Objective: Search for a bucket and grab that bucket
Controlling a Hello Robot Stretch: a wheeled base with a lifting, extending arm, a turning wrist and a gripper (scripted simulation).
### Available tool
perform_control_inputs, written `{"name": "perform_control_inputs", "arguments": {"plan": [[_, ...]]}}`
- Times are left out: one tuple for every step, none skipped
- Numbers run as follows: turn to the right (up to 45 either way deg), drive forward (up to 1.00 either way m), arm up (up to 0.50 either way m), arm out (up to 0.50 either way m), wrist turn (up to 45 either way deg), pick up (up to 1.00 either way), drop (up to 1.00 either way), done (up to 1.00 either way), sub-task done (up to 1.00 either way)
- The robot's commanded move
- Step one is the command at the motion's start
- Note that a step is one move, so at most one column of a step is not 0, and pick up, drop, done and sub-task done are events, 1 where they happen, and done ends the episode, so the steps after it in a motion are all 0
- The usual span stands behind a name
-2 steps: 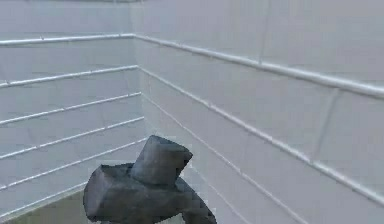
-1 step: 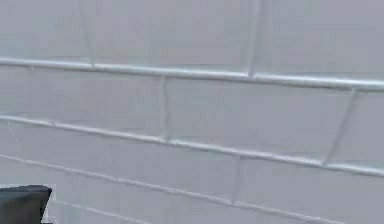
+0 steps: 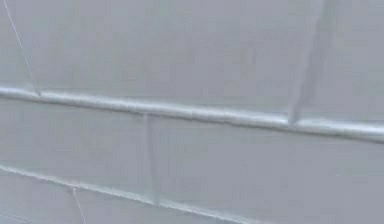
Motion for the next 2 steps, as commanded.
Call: {"name": "perform_control_inputs", "arguments": {"plan": [[-12.0,0.00,0.00,0.00,0.0,0.00,0.00,0.00,0.00],[-3.0,0.00,0.00,0.00,0.0,0.00,0.00,0.00,0.00]]}}
